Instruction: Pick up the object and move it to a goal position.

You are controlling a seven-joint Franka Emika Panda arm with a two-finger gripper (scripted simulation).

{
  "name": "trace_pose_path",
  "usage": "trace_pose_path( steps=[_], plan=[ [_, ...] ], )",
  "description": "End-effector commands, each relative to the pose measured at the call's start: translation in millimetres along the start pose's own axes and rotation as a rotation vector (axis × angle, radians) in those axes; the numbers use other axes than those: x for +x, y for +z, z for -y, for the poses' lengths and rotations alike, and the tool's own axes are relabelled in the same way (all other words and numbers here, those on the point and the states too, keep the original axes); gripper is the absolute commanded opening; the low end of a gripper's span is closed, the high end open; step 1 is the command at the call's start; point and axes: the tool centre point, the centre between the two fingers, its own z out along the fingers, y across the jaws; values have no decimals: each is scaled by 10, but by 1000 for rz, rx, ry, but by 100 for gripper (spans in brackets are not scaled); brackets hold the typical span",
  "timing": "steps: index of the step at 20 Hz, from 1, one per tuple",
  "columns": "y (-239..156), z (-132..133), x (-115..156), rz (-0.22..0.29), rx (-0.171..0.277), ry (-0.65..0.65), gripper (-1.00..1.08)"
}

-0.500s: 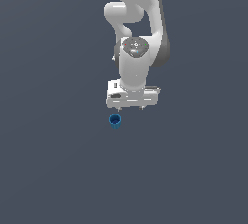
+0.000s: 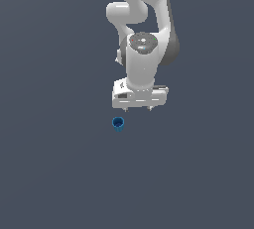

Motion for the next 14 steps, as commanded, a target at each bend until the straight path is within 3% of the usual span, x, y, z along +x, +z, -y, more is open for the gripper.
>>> trace_pose_path(
  steps=[1, 14],
  plan=[
    [-21, 29, 2, -1, 4, 2, 100],
    [216, -251, 15, -6, -6, -73, 100]
  ],
)
